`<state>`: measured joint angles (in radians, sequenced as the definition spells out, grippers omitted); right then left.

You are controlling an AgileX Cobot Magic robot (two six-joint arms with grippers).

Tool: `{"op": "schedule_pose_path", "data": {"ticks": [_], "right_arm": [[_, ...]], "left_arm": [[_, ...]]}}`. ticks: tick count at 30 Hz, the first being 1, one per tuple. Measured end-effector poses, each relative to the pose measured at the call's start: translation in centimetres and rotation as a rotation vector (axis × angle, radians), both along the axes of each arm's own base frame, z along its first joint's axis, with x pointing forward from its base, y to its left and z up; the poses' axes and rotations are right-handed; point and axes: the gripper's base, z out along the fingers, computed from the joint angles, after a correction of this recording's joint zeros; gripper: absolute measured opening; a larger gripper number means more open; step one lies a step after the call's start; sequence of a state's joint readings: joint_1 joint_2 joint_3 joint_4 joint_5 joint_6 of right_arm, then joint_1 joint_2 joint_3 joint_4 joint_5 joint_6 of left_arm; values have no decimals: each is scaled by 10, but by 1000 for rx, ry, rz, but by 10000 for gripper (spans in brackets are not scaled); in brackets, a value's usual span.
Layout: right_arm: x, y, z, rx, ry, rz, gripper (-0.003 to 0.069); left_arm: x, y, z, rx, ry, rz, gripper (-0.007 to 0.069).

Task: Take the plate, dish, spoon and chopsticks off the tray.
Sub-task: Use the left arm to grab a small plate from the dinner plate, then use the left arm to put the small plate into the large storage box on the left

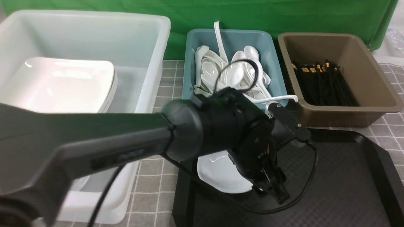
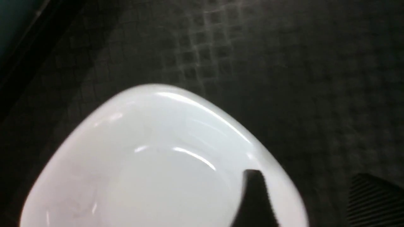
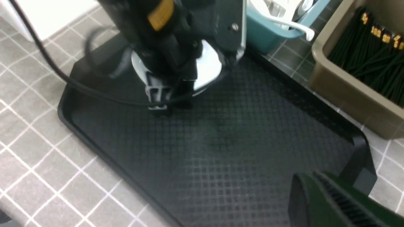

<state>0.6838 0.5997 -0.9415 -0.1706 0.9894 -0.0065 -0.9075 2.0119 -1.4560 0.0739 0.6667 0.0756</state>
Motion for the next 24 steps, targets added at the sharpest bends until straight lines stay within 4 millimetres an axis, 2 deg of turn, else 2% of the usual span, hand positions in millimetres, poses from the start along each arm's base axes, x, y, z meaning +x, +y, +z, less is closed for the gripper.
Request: {"op": "schedule_pose_path", "data": {"ticks": [2,5,8,9,11,16,20,21,22,24], "right_arm": [[0,0,0,-9,-7,10,36],[0,0,0,-15,-11,16,37],[0,0,0,-19,-14,20,37],[0,0,0,-20,-15,20,37],[0,0,0,-21,-16,22,37],[0,0,0,-21,-16,22,37],[0,0,0,-21,-17,22,37],[0,0,1,-19,-19,23,37],[0,0,1,-19,-20,23,37],[1,2,4,4,-53,28,37]], "left_arm": [[4,-2,-14,25,0,13,456],[6,-2,-27,57,7,32,433],[8,-1,-29,69,-2,39,377],[8,-1,-29,71,-5,46,309],[9,0,-29,81,-18,39,221],[7,2,-14,90,-39,33,151],[-15,7,31,81,-31,28,45],[-25,9,47,57,-26,29,39],[-28,9,54,44,-33,25,37],[-53,27,119,-71,-110,6,33]]}}
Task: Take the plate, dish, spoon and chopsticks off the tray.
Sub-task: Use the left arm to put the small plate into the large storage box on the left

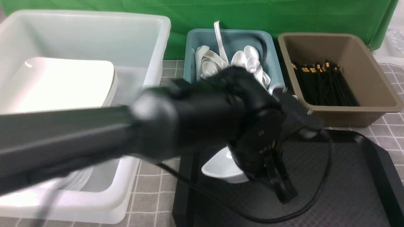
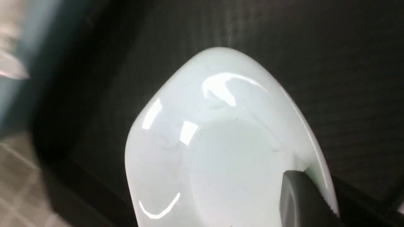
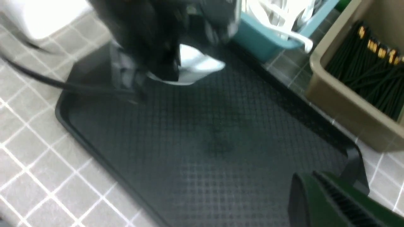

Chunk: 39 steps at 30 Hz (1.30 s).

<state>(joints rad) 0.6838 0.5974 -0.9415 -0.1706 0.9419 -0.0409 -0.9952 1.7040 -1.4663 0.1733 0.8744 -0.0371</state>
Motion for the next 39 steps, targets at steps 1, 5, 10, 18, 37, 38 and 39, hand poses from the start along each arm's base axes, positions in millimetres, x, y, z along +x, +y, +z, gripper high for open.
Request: {"op": "schedule_pose_path", "data": {"ticks": [1,5,10,18,37,38,39], "right_arm": [[0,0,1,4,-6,1,37],[3,5,8,71,-79,18,37],[6,11,17,153,-154,44,37],[15,19,16,154,-147,50,38],[14,21,12,160,-92,56,44],[14,21,12,161,-90,57,46],[14,21,11,162,-87,57,46]], "left_arm": [[-1,2,4,-6,-7,-1,33],[-17,55,62,-22,-150,35,33],[-13,149,62,127,-194,215,33],[-12,240,-8,286,-146,350,33],[13,248,-57,330,-69,431,380],[11,249,-55,325,-67,442,410],[9,250,-52,312,-66,455,449]]}}
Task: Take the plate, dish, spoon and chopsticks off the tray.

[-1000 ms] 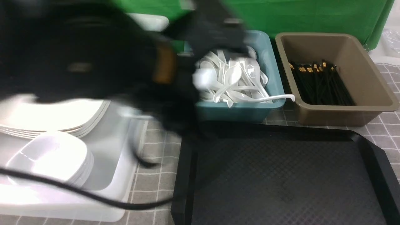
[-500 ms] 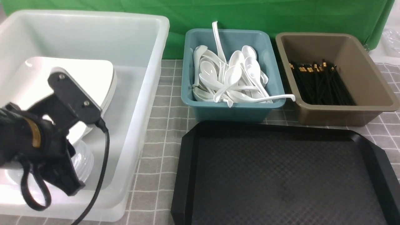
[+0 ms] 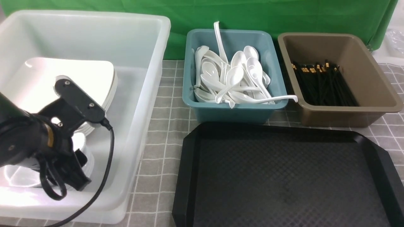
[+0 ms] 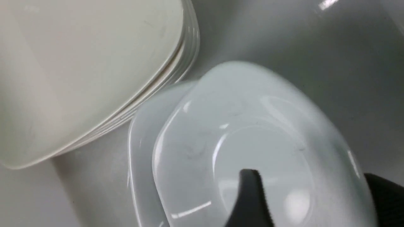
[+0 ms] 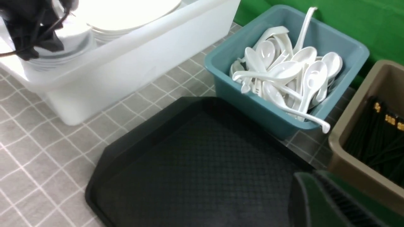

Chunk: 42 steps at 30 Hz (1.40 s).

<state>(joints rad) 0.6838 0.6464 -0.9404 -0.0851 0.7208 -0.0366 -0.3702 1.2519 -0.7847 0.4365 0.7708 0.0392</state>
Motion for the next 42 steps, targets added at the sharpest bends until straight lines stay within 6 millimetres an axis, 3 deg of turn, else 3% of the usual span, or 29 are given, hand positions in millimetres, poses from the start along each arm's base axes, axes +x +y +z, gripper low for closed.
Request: {"op": "schedule_pose_path", "data": {"ticks": [3,5,7,10,12,13,15,16,17,19,25,42], "right_arm": [[0,0,0,1,7,2,50],[0,0,0,4,9,0,52],[0,0,-1,20,22,-11,55],[-1,0,-2,22,47,-20,57],[-1,-1,-4,15,61,-23,60],[-2,-1,-5,11,82,-29,63],[-3,-3,-8,16,136,-55,67],[-4,-3,-9,17,145,-59,67],[-4,-4,-11,19,175,-74,69],[-6,-5,-15,13,225,-98,70],[-7,-6,-16,12,245,-107,80],[-7,-9,-23,44,235,-140,136]], "left_arm": [[-15,1,28,-125,-69,57,587],[-21,1,40,-182,-102,68,609],[-43,2,73,-349,-211,77,640],[-76,6,99,-507,-343,30,596],[-86,7,104,-554,-398,-3,538],[-102,9,107,-615,-467,-47,444],[-125,11,102,-723,-556,-111,258],[-127,11,104,-735,-571,-118,239],[-136,12,95,-776,-630,-159,111],[-148,14,83,-832,-726,-205,31],[-152,20,65,-819,-858,-215,12],[-151,21,64,-794,-869,-222,12]]}}
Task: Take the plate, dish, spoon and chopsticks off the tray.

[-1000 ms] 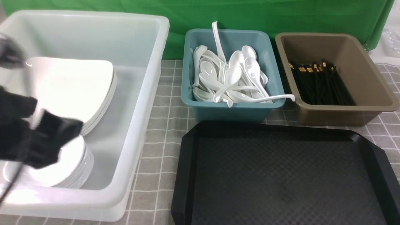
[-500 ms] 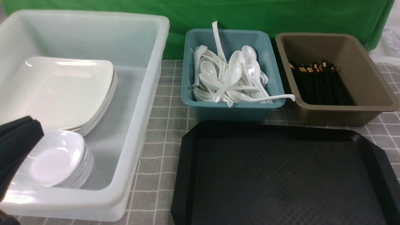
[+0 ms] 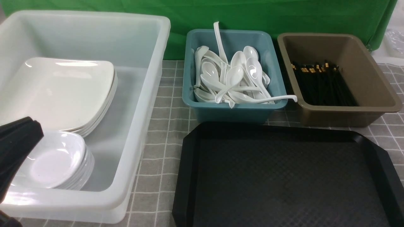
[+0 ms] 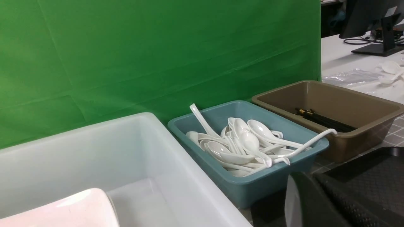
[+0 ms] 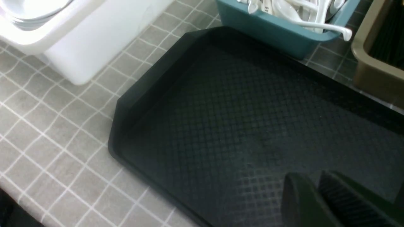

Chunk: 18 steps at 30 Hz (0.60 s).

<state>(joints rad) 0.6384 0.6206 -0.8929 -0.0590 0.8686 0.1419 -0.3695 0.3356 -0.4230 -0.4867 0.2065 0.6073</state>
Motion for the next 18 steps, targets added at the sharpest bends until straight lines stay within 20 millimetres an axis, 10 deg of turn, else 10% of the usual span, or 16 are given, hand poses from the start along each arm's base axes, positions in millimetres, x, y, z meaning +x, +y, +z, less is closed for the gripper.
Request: {"op": "schedule_pose_path", "data": {"ticks": [6,18], "right_arm": [[-9,-28,-33,58,-154,-235,134],[-24,-48,-191,57,-353,-470,18]], "left_arm": [[0,0,0,0,0,0,12],[0,0,0,3,-2,1,12]]}}
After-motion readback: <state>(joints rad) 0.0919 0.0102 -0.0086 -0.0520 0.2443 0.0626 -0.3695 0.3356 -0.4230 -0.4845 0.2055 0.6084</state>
